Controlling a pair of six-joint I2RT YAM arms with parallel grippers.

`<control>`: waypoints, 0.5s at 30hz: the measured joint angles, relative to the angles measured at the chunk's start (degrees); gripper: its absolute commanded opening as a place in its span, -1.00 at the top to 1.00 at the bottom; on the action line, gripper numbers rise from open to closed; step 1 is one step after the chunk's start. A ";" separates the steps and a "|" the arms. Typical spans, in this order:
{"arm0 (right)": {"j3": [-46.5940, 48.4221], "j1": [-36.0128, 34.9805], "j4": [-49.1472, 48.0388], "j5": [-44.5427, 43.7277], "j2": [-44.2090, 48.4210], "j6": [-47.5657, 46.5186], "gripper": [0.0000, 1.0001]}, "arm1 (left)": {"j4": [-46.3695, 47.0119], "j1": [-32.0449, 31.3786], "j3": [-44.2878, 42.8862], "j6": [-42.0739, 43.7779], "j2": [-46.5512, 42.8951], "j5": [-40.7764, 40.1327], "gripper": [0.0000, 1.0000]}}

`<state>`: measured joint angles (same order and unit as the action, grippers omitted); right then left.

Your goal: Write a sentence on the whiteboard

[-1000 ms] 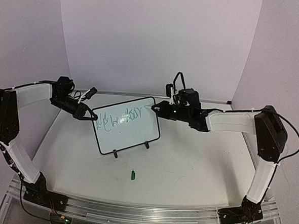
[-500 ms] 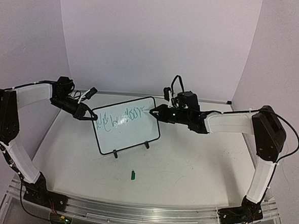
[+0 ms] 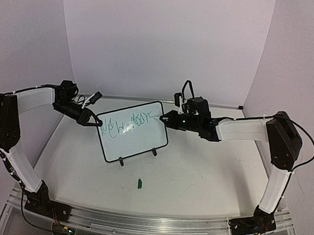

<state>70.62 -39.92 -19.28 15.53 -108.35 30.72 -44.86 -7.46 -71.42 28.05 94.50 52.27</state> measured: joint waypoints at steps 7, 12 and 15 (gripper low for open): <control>-1.24 0.00 0.08 -0.88 0.42 0.00 1.00 | -0.07 0.00 0.00 -0.03 0.00 0.00 1.00; -2.09 0.02 0.74 -0.91 0.73 -0.03 1.00 | -0.09 0.00 0.00 -0.02 0.00 0.00 1.00; -2.09 0.04 0.91 -0.25 0.73 -0.22 1.00 | -0.09 0.00 0.00 0.00 0.00 0.00 1.00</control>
<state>68.53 -39.88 -18.37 15.28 -107.61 30.50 -44.95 -7.46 -71.42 28.05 94.50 52.27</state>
